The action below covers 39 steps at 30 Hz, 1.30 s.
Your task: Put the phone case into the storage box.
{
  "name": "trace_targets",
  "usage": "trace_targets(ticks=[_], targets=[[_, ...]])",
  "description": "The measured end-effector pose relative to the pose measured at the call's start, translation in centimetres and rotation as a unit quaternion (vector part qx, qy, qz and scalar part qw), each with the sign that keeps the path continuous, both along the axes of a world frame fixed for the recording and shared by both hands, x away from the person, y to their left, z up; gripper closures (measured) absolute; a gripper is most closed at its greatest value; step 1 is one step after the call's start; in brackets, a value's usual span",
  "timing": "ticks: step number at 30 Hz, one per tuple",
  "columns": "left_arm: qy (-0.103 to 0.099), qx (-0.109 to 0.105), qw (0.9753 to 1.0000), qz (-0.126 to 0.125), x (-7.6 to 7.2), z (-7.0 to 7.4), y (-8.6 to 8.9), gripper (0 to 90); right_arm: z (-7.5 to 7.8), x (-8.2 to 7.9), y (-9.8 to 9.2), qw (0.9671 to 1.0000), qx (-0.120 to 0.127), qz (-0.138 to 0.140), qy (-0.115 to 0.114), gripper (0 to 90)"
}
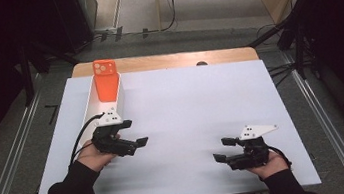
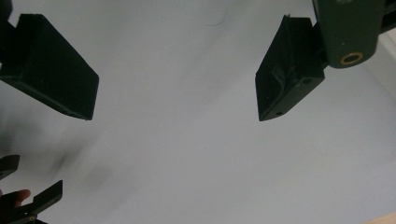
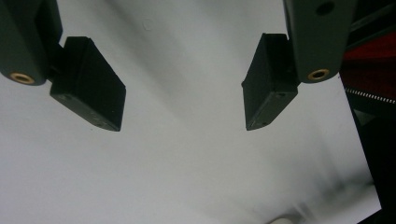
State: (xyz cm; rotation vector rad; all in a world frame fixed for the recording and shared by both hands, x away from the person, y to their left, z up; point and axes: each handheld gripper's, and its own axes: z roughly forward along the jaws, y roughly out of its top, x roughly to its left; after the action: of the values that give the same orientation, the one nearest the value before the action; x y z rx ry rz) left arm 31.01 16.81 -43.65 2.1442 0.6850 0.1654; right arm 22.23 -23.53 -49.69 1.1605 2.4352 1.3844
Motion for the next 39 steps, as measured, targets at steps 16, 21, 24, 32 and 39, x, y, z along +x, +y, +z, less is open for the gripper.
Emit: trace_targets(ticks=[16,21,24,32,39], targets=[[-0.019,-0.016,0.9994,-0.022,-2.4,-0.5,0.6,13.8,0.0,0.0,0.0,1.0,0.0,0.001,0.0,28.9],[-0.013,-0.009,0.9993,-0.034,-3.3,-1.0,0.6,13.8,0.0,0.0,0.0,1.0,0.0,0.0,-0.001,28.9],[-0.011,0.004,0.9992,-0.039,-3.6,-1.5,0.5,13.8,0.0,0.0,0.0,1.0,0.001,0.0,0.0,28.9],[-0.017,0.011,0.998,-0.06,-4.7,-2.2,0.4,13.7,0.0,0.0,0.0,1.0,0.0,0.001,-0.001,28.9],[-0.016,0.023,0.9972,-0.069,-5.2,-2.7,0.5,13.7,0.0,0.0,0.0,1.0,0.0,0.001,-0.001,28.9]])
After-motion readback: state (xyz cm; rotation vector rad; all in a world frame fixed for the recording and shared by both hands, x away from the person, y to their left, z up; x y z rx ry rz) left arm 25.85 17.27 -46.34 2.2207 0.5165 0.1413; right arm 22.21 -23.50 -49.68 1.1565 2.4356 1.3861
